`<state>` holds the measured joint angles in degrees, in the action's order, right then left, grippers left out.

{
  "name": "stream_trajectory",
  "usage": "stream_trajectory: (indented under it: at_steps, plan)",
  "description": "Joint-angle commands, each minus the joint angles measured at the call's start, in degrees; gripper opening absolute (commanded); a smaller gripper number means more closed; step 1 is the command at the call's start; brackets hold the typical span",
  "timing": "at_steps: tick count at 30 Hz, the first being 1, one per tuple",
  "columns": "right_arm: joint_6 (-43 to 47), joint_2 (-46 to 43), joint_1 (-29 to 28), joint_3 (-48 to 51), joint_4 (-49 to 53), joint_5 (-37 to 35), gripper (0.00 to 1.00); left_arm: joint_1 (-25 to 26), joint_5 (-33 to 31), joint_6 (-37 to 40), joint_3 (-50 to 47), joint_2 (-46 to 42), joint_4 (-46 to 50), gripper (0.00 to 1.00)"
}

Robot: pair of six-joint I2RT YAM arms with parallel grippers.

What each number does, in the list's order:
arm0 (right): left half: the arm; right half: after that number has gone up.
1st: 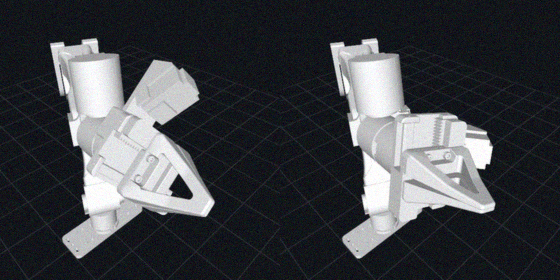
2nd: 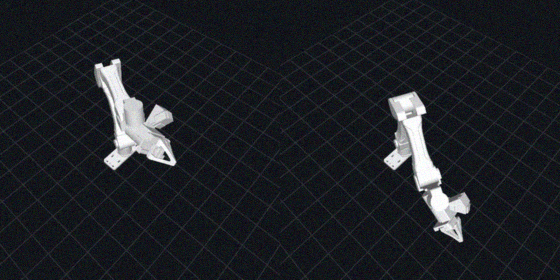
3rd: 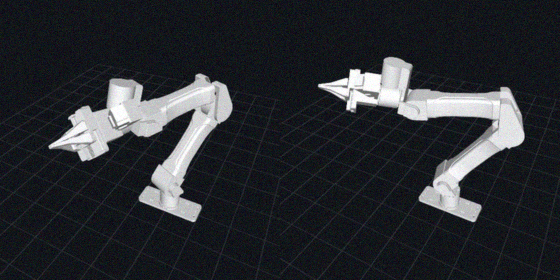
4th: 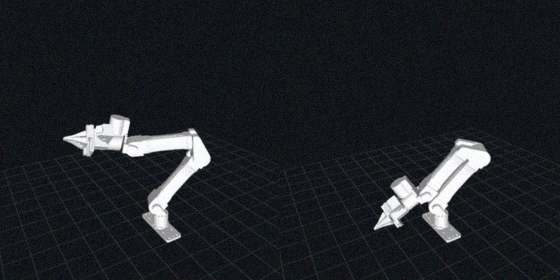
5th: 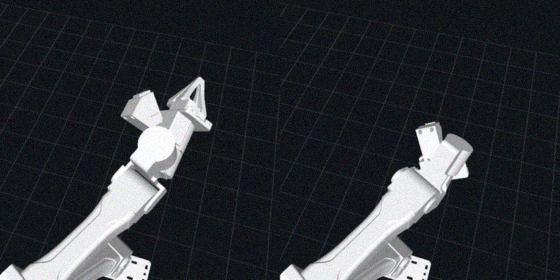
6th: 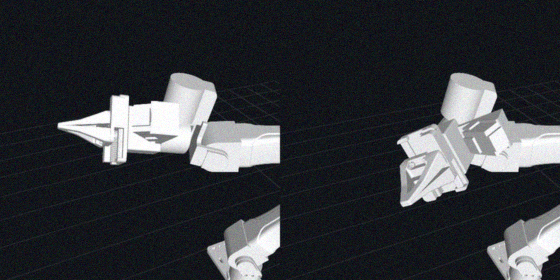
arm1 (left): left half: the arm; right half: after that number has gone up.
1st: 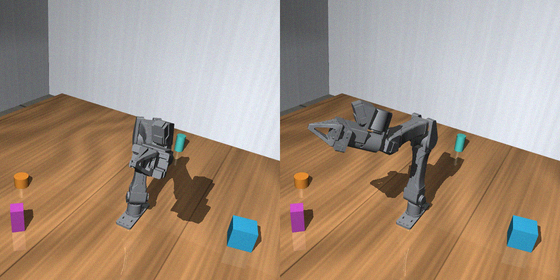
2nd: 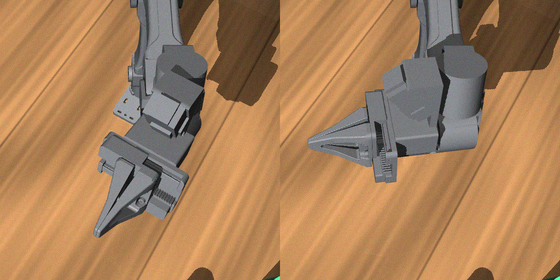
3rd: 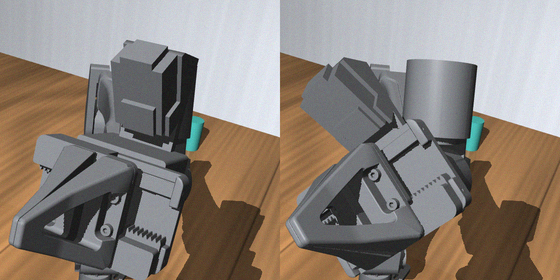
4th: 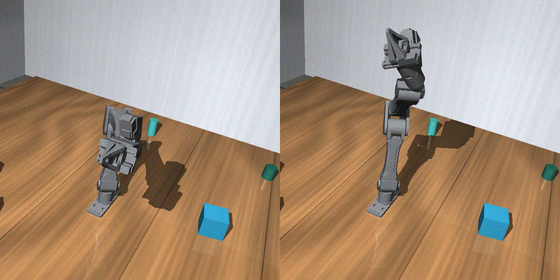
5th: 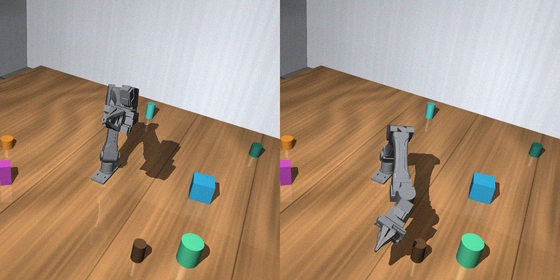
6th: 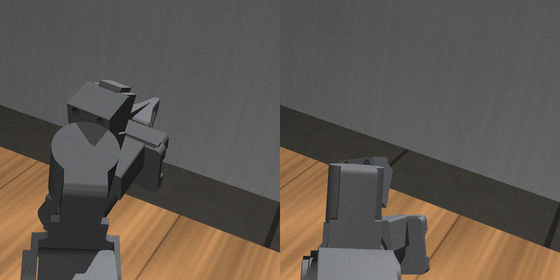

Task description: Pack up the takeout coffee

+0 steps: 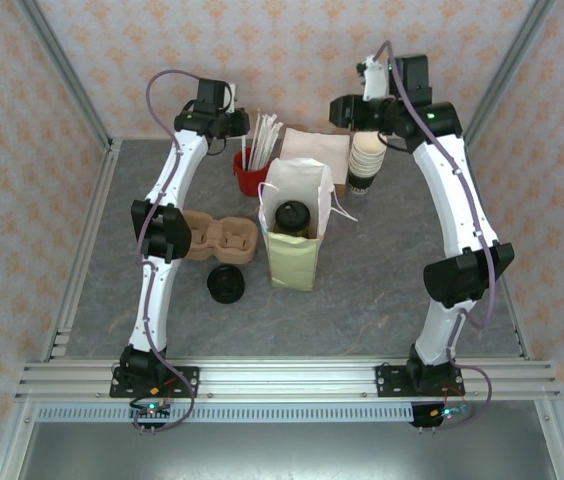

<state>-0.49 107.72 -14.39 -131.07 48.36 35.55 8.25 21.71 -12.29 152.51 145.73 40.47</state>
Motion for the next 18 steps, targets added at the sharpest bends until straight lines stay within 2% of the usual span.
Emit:
stream_trajectory:
  at_steps: [1,5,11,18]
  plan:
    - [-3.82,2.19,0.32,-6.41,-0.24,0.14,0.45,0.08,0.69,0.01,-1.06,-2.67,-1.71,0.16]
    - [-6.03,1.47,0.25,-7.06,-0.46,0.83,0.47,0.27,1.62,-0.99,-2.47,-4.06,-1.77,0.12]
    - [-10.09,-2.46,0.31,2.78,-5.02,4.18,0.52,0.32,0.16,-0.65,-9.12,-7.94,-5.61,0.09]
    - [-10.91,-2.41,0.36,3.74,-0.31,-2.28,0.50,0.42,0.52,0.00,-11.73,-11.78,-5.52,0.08]
